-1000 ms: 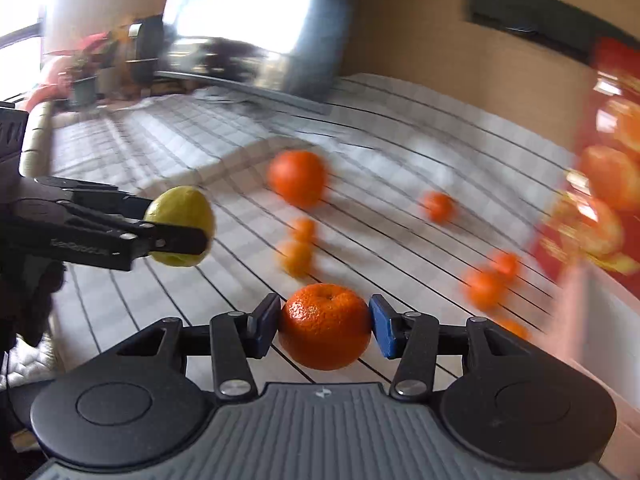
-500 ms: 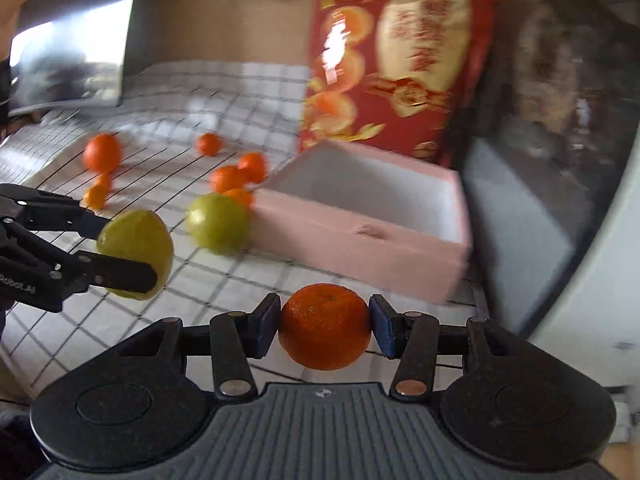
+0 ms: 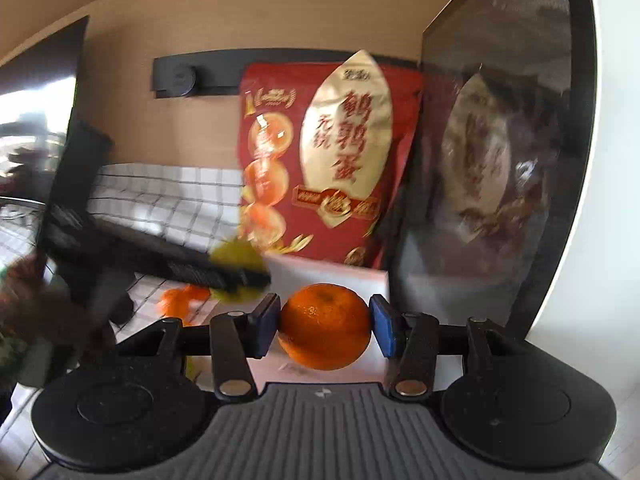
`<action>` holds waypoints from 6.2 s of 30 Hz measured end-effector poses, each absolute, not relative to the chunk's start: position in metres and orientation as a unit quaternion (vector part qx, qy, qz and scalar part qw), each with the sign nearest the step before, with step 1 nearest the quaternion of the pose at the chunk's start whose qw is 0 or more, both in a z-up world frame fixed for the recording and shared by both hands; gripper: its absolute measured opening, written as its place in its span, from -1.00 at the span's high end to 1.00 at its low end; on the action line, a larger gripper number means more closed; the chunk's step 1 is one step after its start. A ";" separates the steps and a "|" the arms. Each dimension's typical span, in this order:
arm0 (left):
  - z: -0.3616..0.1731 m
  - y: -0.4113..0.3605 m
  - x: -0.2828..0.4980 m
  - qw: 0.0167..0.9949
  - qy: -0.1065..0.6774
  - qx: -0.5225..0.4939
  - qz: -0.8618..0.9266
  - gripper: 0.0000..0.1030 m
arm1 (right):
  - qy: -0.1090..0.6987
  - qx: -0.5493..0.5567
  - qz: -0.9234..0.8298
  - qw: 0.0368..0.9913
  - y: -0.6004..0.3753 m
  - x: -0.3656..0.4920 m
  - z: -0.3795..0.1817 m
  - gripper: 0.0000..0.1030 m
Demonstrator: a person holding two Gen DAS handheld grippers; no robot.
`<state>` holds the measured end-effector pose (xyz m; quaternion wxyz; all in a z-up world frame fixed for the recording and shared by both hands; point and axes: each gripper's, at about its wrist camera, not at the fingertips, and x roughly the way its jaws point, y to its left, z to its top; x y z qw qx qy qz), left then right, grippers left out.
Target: Organize fruits
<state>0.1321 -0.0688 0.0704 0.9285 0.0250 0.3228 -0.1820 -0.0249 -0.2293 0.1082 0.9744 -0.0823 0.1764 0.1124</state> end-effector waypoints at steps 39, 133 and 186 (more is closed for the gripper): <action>0.093 0.089 0.099 0.951 0.276 -0.083 -0.109 -0.25 | 0.260 0.012 0.087 0.962 -0.197 0.130 0.113 -0.40; 0.040 0.119 0.006 0.942 0.245 -0.102 -0.206 -0.23 | 0.297 -0.134 0.279 0.903 -0.115 -0.019 -0.031 -0.58; -0.010 0.055 -0.037 0.945 0.276 -0.053 -0.165 0.00 | 0.300 -0.053 0.226 0.925 -0.175 -0.005 -0.004 -0.47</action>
